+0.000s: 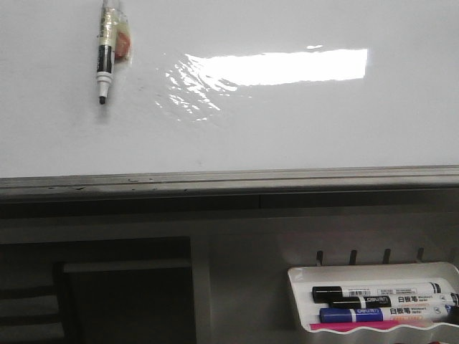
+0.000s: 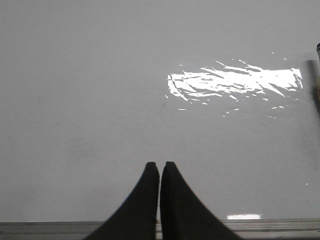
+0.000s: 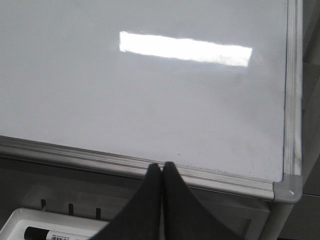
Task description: Write number 7 on whiteboard
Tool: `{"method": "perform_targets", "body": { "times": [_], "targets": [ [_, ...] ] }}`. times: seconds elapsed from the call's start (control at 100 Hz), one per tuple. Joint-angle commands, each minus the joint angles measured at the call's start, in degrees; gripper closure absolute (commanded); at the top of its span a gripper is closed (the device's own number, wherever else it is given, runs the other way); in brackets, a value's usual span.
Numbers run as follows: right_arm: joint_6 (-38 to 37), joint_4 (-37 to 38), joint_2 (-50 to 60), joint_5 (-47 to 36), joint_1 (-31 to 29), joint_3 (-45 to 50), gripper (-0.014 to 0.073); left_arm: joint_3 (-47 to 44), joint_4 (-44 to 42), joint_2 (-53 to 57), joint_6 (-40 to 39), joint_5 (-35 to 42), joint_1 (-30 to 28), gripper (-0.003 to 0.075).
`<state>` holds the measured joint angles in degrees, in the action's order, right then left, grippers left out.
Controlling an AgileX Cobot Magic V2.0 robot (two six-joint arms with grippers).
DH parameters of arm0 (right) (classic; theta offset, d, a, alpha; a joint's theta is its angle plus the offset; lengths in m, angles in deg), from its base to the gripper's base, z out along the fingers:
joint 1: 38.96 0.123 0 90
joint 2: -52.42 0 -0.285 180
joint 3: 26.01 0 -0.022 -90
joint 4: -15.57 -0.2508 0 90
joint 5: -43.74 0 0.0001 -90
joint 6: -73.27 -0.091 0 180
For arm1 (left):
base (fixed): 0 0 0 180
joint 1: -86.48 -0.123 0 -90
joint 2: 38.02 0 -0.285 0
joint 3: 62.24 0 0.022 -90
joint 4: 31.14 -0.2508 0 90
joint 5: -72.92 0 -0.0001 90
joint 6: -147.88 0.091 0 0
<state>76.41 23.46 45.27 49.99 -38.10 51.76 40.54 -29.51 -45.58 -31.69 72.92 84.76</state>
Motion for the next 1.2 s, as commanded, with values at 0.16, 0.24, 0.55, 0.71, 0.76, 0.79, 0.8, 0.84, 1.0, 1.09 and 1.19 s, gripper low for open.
{"method": "perform_targets", "body": {
  "times": [0.16, 0.24, 0.55, 0.71, 0.76, 0.79, 0.8, 0.84, 1.0, 1.09, 1.19],
  "targets": [
    [0.4, 0.58, 1.1, -4.84, 0.08, 1.73, 0.0657, -2.05, 0.62, 1.7, -0.43, 3.94, 0.09, 0.0741],
    [0.4, 0.58, 1.1, -4.84, 0.08, 1.73, 0.0657, -2.05, 0.62, 1.7, -0.43, 3.94, 0.09, 0.0741],
    [0.4, 0.58, 1.1, -4.84, 0.08, 1.73, 0.0657, -2.05, 0.62, 1.7, -0.43, 3.94, 0.09, 0.0741],
    [0.4, 0.58, 1.1, -4.95, 0.08, 1.73, 0.0657, -2.05, 0.62, 1.7, -0.43, 3.94, 0.09, 0.0741],
    [0.4, 0.58, 1.1, -5.38, 0.08, 1.73, 0.0657, -2.05, 0.62, 1.7, -0.43, 3.94, 0.09, 0.0741],
    [0.4, 0.58, 1.1, -5.48, 0.08, 1.73, 0.0657, -2.05, 0.62, 1.7, -0.43, 3.94, 0.09, 0.0741],
    [0.4, 0.58, 1.1, -5.48, 0.08, 1.73, 0.0657, -2.05, 0.62, 1.7, -0.43, 3.94, 0.09, 0.0741],
    [0.4, 0.58, 1.1, -5.61, 0.08, 1.73, 0.0657, -2.05, 0.62, 1.7, -0.43, 3.94, 0.09, 0.0741],
    [0.4, 0.58, 1.1, -5.76, 0.08, 1.73, 0.0657, -2.05, 0.62, 1.7, -0.43, 3.94, 0.09, 0.0741],
    [0.4, 0.58, 1.1, -5.88, 0.08, 1.73, 0.0657, -2.05, 0.62, 1.7, -0.43, 3.94, 0.09, 0.0741],
    [0.4, 0.47, 1.1, -6.25, 0.08, 1.73, 0.0657, -2.05, 0.62, 1.7, -0.43, 3.94, 0.09, 0.0741]
  ]
}}
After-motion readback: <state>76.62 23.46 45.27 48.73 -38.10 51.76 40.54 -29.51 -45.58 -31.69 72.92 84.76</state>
